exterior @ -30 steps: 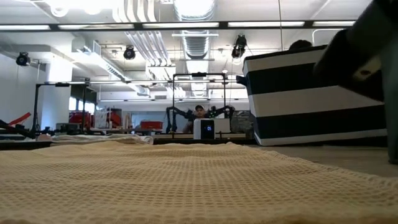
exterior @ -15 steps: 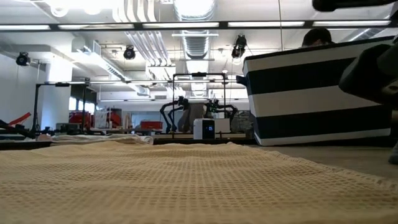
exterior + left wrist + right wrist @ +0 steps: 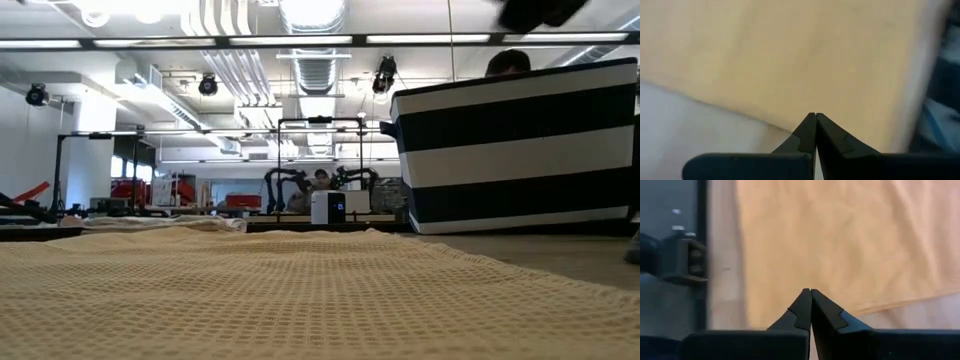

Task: Fold towel
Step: Fold the yellow towel

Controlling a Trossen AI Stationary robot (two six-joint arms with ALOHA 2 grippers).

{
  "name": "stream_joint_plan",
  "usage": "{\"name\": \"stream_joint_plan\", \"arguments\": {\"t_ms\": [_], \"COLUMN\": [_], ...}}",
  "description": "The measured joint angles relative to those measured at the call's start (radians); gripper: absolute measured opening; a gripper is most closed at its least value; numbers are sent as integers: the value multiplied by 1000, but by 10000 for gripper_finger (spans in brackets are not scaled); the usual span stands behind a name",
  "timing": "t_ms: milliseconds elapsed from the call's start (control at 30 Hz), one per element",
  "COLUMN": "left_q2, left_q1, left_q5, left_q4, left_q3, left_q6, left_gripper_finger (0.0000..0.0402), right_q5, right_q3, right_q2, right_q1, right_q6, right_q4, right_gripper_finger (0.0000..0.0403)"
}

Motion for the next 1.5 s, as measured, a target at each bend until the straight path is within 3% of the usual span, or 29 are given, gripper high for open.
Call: {"name": "stream_joint_plan", "arguments": {"t_ms": [100,300,567,800,933,1067,1167,1233,1367,1500], "left_q2": [-102,-243,-235,-126,-118,-131,-147,-176,-261,-350], "left_q1": [68,172,196,198,200,202,208,235,318,441], "left_q5": [-6,71,4,1,54,15,-40,-46,-51,-41], "left_q4": [37,305,534,550,424,127,-85,-146,-181,-116], "left_q3": [-106,-405,-612,-601,-507,-359,-293,-272,-298,-352], "left_q6": [-17,-8,-38,-6,56,3,-134,-240,-394,-350], "left_gripper_finger": [0,0,0,0,0,0,0,0,0,0], "right_q5": [-23,-82,-91,-119,-105,34,192,238,191,129], "right_q3": [-15,-82,-240,-330,-370,-456,-543,-608,-704,-738], "right_q2": [-2,-13,-45,-52,-116,-251,-364,-428,-485,-473], "right_q1": [-66,-185,-269,-278,-290,-307,-308,-321,-363,-403], "right_q6": [-72,-213,-258,-214,-128,3,143,231,326,325], "right_q4": [3,24,167,240,236,240,272,276,301,370], "right_gripper_finger": [0,0,0,0,0,0,0,0,9,48]}}
